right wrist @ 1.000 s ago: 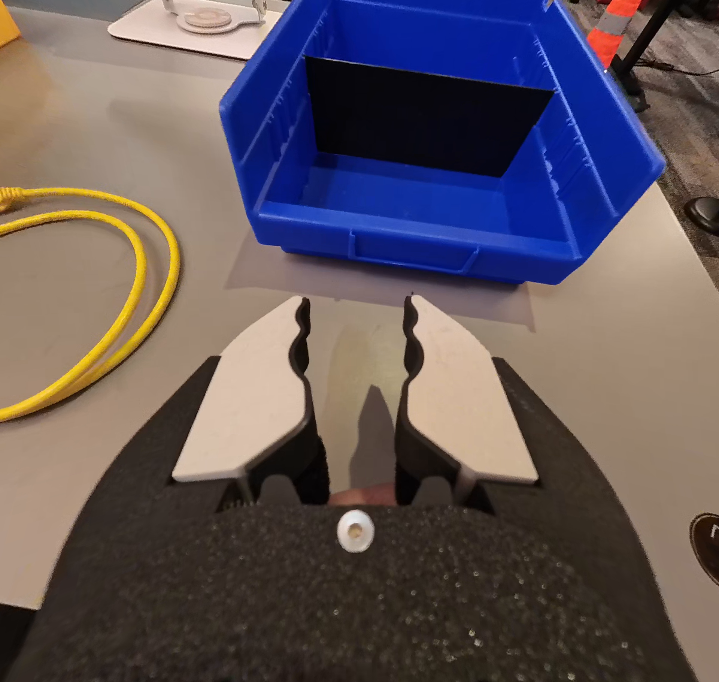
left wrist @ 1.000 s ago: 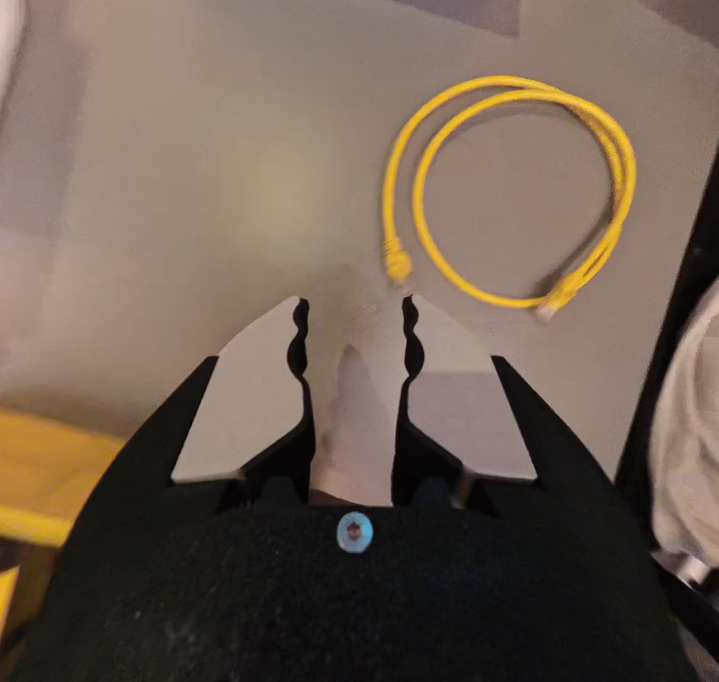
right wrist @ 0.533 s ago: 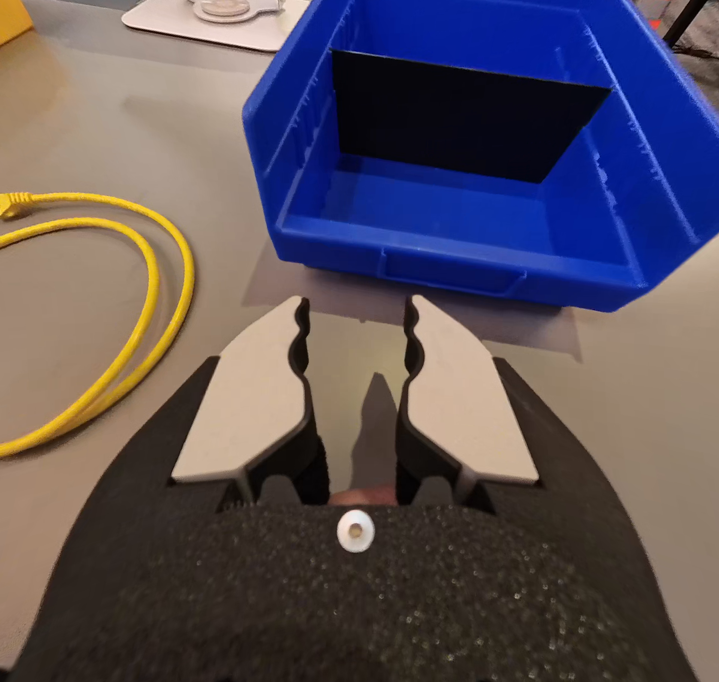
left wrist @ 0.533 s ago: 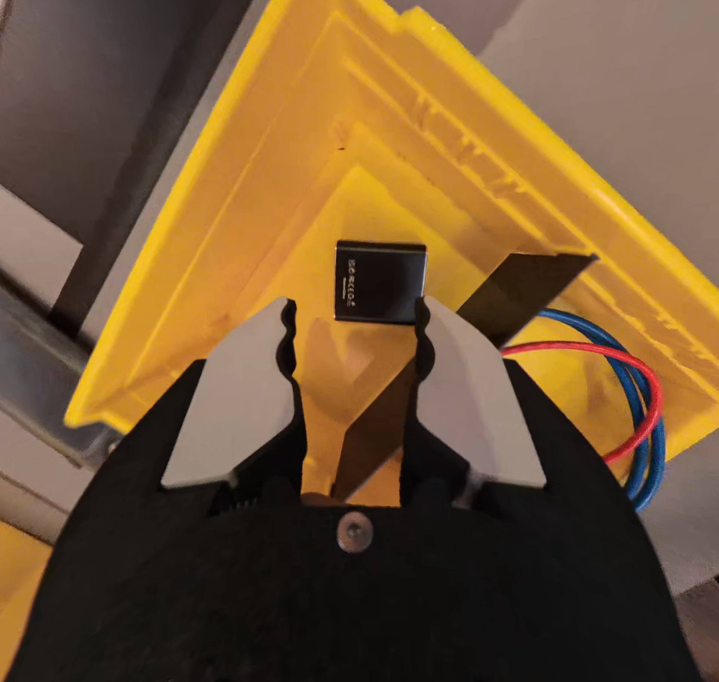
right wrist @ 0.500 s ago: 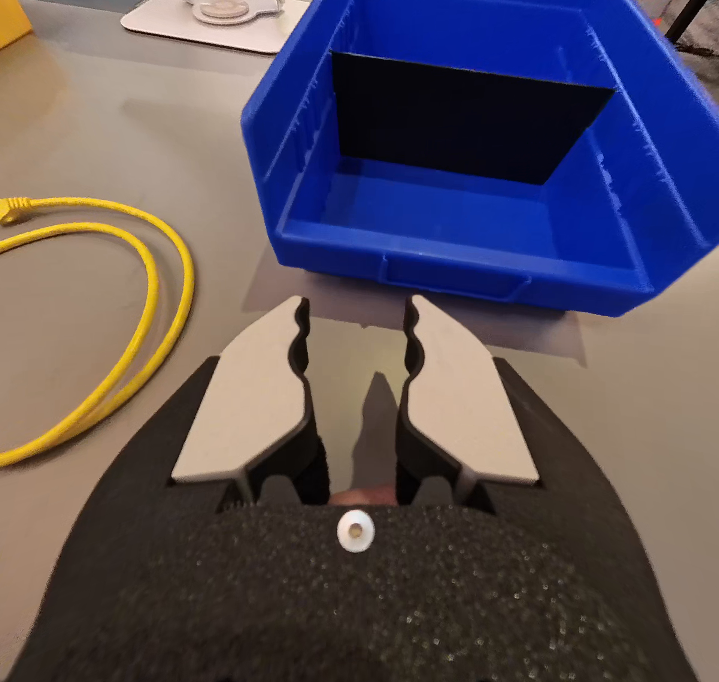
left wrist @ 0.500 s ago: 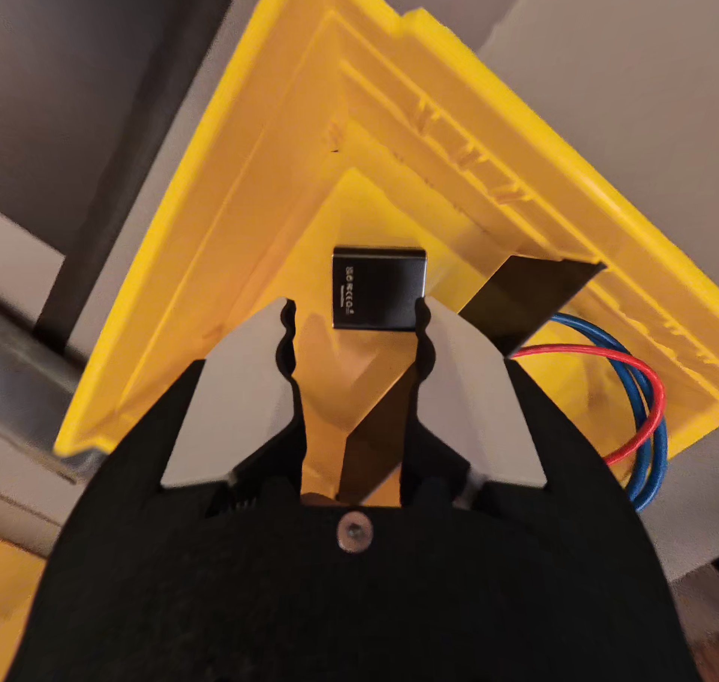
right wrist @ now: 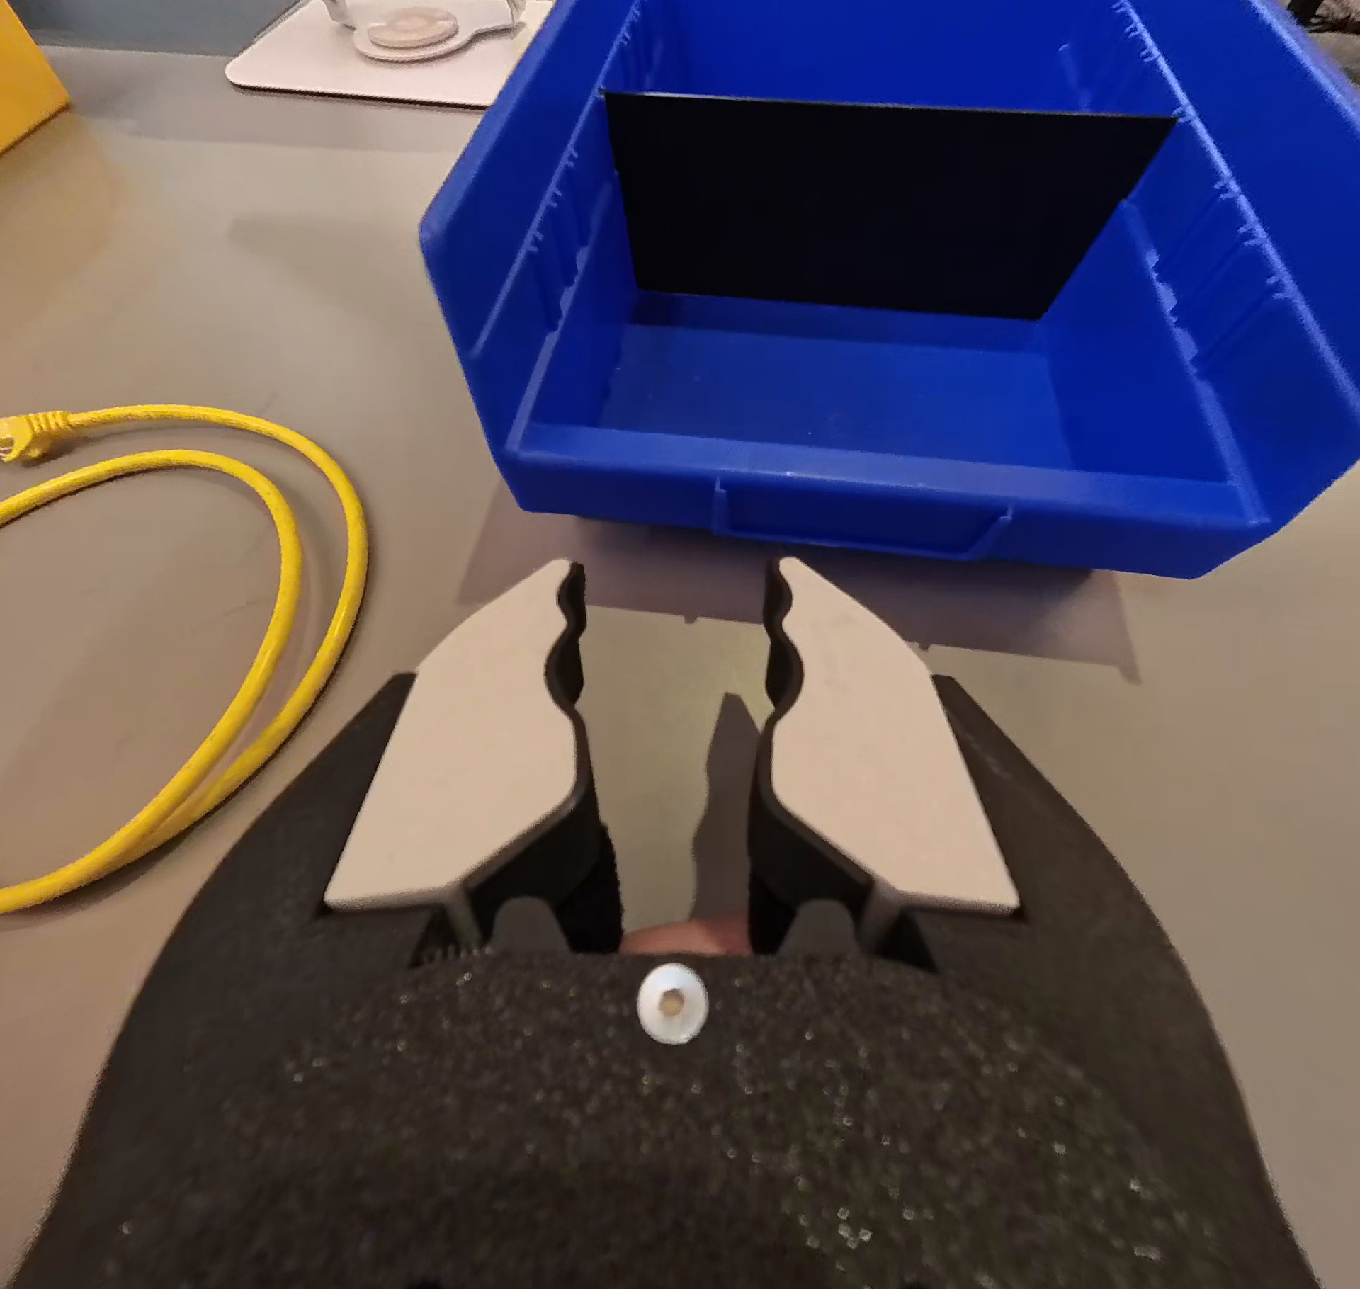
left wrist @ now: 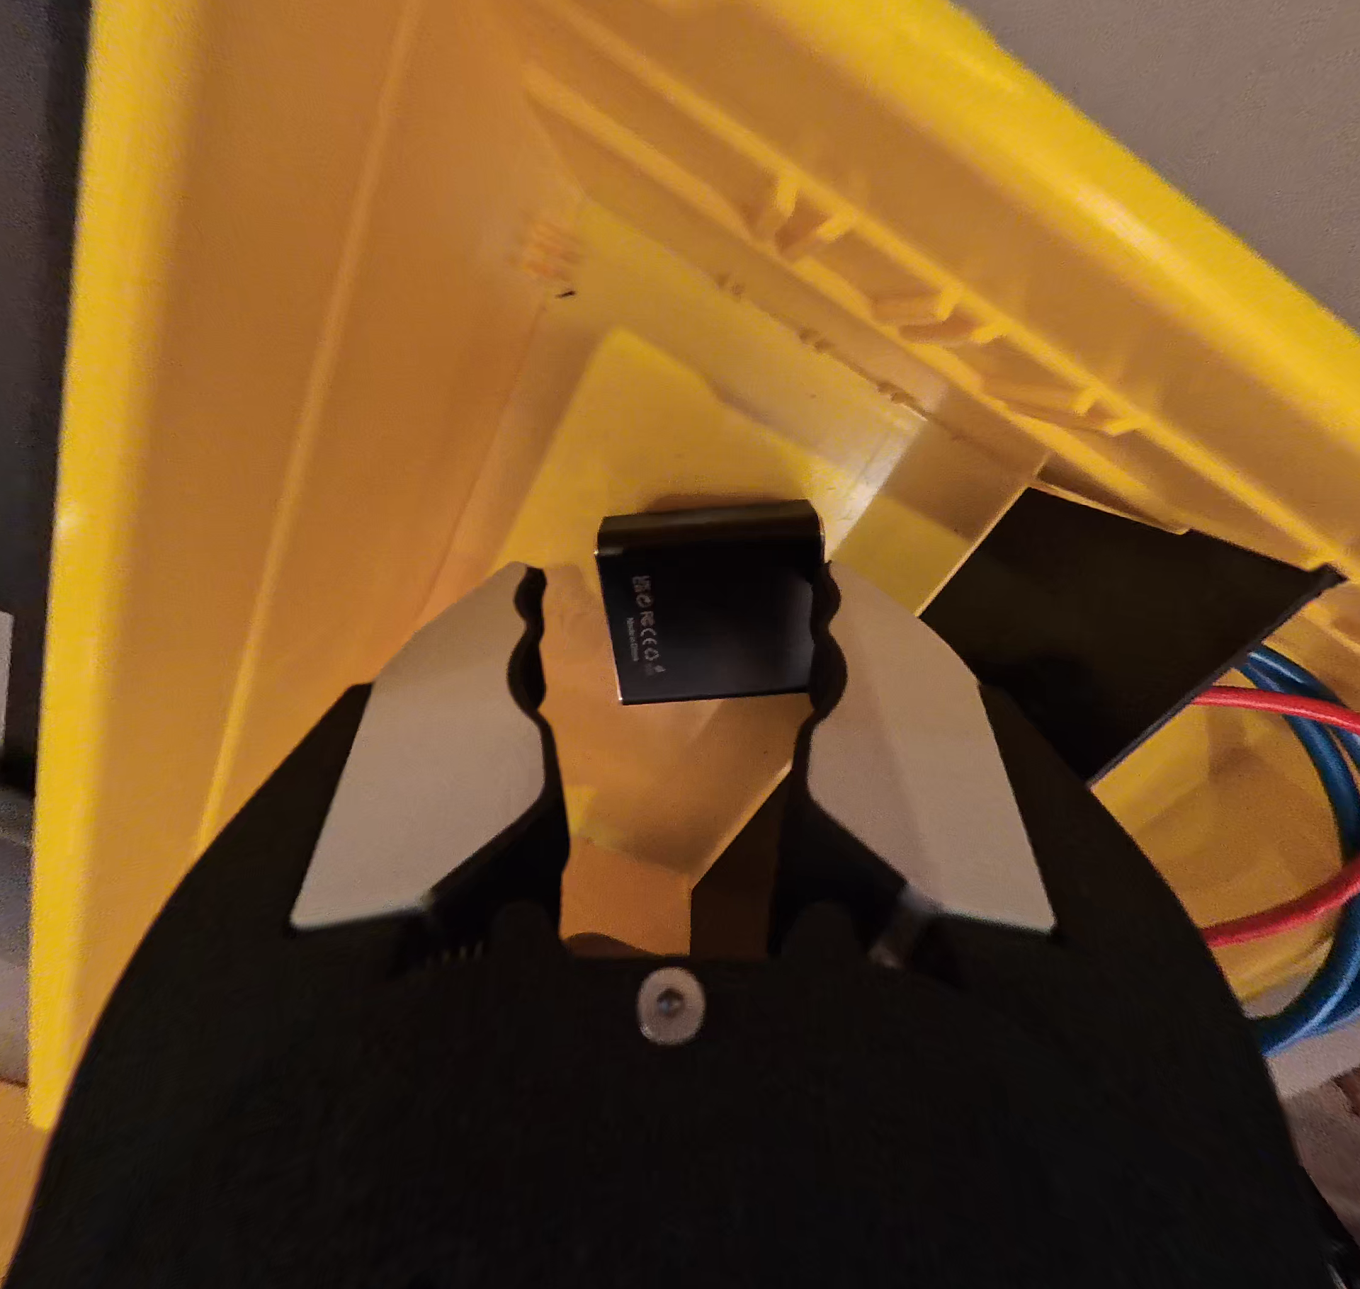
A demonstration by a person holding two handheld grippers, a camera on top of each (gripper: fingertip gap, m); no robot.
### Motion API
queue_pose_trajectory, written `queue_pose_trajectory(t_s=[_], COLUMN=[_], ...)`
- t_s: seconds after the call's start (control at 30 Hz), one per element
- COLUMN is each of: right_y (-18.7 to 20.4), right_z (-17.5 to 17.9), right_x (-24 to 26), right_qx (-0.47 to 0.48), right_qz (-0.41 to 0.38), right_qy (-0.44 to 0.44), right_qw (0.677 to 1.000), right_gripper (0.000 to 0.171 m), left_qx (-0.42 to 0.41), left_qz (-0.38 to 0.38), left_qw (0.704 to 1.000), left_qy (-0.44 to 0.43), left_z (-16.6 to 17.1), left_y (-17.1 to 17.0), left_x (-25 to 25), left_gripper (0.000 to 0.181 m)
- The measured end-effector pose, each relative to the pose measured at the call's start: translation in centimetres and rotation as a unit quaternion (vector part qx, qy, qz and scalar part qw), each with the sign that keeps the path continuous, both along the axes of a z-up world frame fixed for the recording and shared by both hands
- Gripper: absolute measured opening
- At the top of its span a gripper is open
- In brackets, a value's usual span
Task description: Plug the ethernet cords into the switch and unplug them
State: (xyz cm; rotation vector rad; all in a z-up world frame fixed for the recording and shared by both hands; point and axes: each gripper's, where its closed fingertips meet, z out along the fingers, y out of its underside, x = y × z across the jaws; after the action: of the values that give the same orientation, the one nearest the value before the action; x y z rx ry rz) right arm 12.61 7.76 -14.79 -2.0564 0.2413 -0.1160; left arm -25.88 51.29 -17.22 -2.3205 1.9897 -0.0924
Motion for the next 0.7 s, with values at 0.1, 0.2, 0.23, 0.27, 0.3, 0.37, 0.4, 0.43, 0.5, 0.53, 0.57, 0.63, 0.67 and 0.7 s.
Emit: queue_pose_trajectory(t_s=[0.1, 0.2, 0.23, 0.27, 0.3, 0.37, 0.4, 0.43, 0.5, 0.53, 0.57, 0.63, 0.67, 0.7], right_y=[0.1, 0.2, 0.3, 0.3, 0.3, 0.3, 0.3, 0.3, 0.3, 0.3, 0.5, 1.1, 1.7, 2.5], right_z=[-0.2, -0.2, -0.2, -0.2, -0.1, 0.0, 0.1, 0.3, 0.8, 1.2, 1.7, 2.9, 3.6, 4.3], right_x=[-0.2, -0.7, -1.0, -1.2, -1.4, -1.7, -1.8, -1.9, -2.0, -2.1, -2.3, -3.2, -4.1, -5.1], right_qx=[-0.010, -0.018, -0.020, -0.021, -0.022, -0.024, -0.023, -0.022, -0.015, -0.008, 0.002, 0.025, 0.036, 0.047], right_qz=[0.005, 0.015, 0.020, 0.024, 0.027, 0.030, 0.031, 0.031, 0.033, 0.033, 0.036, 0.055, 0.074, 0.097], right_qy=[-0.015, -0.034, -0.040, -0.045, -0.050, -0.059, -0.061, -0.062, -0.066, -0.069, -0.071, -0.068, -0.071, -0.080], right_qw=[1.000, 0.999, 0.999, 0.998, 0.998, 0.998, 0.997, 0.997, 0.997, 0.997, 0.997, 0.996, 0.994, 0.991], right_gripper=[0.046, 0.046, 0.046, 0.046, 0.046, 0.046, 0.046, 0.046, 0.046, 0.046, 0.046, 0.046, 0.046, 0.046], left_qx=[-0.005, -0.022, -0.023, -0.010, -0.003, 0.022, 0.035, 0.032, 0.001, -0.019, -0.043, -0.088, -0.111, -0.131], left_qz=[0.011, 0.017, 0.011, 0.002, 0.000, 0.012, 0.018, 0.027, 0.062, 0.082, 0.101, 0.145, 0.159, 0.162], left_qw=[1.000, 1.000, 0.999, 0.999, 0.999, 0.999, 0.999, 0.999, 0.994, 0.986, 0.971, 0.922, 0.893, 0.864], left_qy=[-0.008, 0.013, 0.030, 0.036, 0.036, 0.023, 0.010, -0.012, -0.092, -0.146, -0.211, -0.347, -0.406, -0.458], left_z=[-0.1, -1.1, -1.7, -2.1, -2.1, -1.6, -1.0, -0.3, 2.0, 3.6, 5.6, 10.2, 12.5, 14.7], left_y=[-0.2, -0.8, -1.1, -0.9, -0.8, 0.1, 0.7, 0.8, 0.8, 0.7, 0.4, -0.4, -1.3, -2.6], left_x=[0.0, -0.6, -0.9, -1.0, -0.8, -0.2, 0.0, 0.4, 1.5, 2.1, 2.9, 4.3, 4.9, 5.4], left_gripper=[0.069, 0.076, 0.073, 0.068, 0.067, 0.067, 0.067, 0.067, 0.067, 0.067, 0.067, 0.067, 0.067, 0.067])
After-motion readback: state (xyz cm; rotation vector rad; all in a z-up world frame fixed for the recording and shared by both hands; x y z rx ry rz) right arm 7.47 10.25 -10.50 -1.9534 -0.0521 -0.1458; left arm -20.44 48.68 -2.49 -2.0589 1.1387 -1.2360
